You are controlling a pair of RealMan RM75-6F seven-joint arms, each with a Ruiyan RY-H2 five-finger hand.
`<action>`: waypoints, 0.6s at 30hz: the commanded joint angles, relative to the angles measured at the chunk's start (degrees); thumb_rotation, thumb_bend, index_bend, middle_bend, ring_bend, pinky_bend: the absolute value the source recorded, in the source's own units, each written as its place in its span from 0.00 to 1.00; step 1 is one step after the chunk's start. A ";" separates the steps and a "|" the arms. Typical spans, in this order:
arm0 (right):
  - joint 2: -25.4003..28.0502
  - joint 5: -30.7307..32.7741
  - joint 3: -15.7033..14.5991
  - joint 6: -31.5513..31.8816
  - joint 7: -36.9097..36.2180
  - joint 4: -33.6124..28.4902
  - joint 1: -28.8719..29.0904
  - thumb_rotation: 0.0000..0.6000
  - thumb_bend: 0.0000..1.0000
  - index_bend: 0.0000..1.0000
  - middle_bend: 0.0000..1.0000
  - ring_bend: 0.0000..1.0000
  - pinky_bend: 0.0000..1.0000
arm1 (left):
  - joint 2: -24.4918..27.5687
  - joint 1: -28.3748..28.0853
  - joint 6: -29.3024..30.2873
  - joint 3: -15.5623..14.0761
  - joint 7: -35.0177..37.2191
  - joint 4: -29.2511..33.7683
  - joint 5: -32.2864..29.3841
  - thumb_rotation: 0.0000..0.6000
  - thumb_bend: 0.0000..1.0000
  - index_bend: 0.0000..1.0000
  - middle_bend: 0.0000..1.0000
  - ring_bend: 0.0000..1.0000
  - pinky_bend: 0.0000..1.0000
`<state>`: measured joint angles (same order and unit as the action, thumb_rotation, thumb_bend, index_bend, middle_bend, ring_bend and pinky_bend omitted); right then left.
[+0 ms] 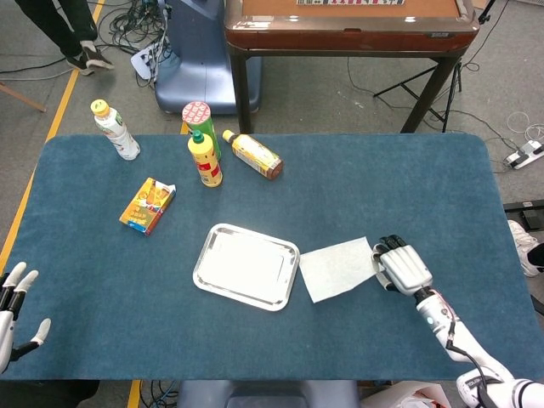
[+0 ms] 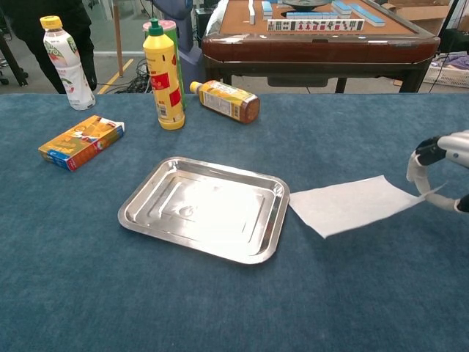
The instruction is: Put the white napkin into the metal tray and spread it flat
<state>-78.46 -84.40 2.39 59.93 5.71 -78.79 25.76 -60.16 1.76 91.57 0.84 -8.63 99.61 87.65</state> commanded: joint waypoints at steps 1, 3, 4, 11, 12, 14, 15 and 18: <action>3.73 2.82 3.03 1.28 -1.15 -5.68 0.18 1.00 0.55 0.65 0.36 0.18 0.18 | 0.05 -0.04 0.00 0.04 0.01 -0.02 0.05 1.00 0.29 0.11 0.03 0.01 0.00; 5.43 4.98 4.78 1.02 -0.53 -8.64 0.71 1.00 0.55 0.65 0.36 0.18 0.18 | 0.03 -0.10 0.02 0.09 0.02 -0.05 0.16 1.00 0.29 0.11 0.03 0.01 0.00; 6.01 5.71 5.51 1.02 -0.11 -9.90 0.99 1.00 0.55 0.66 0.36 0.18 0.18 | -0.01 -0.12 0.02 0.11 0.04 -0.08 0.19 1.00 0.29 0.11 0.03 0.01 0.00; 5.96 9.39 9.85 1.94 1.60 -17.61 3.36 1.00 0.56 0.66 0.36 0.18 0.18 | -0.17 -0.23 -0.06 0.11 0.40 -0.26 0.43 1.00 0.29 0.11 0.03 0.01 0.00; 5.43 9.67 10.14 2.12 2.16 -18.08 3.69 1.00 0.56 0.66 0.36 0.18 0.18 | -0.11 -0.26 -0.08 0.13 0.41 -0.24 0.44 1.00 0.29 0.11 0.03 0.01 0.00; 4.45 10.67 10.71 1.88 3.37 -18.78 4.55 1.00 0.56 0.66 0.36 0.19 0.18 | 0.03 -0.34 -0.09 0.18 0.45 -0.16 0.54 1.00 0.29 0.11 0.03 0.01 0.00; 3.88 11.49 11.12 1.46 4.11 -18.96 5.24 1.00 0.56 0.66 0.36 0.19 0.18 | 0.12 -0.38 -0.07 0.21 0.44 -0.13 0.62 1.00 0.29 0.11 0.03 0.01 0.00; 2.27 13.35 12.20 0.82 6.16 -18.57 6.99 1.00 0.56 0.66 0.36 0.19 0.18 | 0.22 -0.38 0.02 0.24 0.48 -0.04 0.70 1.00 0.29 0.11 0.03 0.01 0.00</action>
<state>-75.21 -72.11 13.83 61.19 10.78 -97.36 31.73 -59.94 1.37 91.58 1.08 -8.16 99.56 88.35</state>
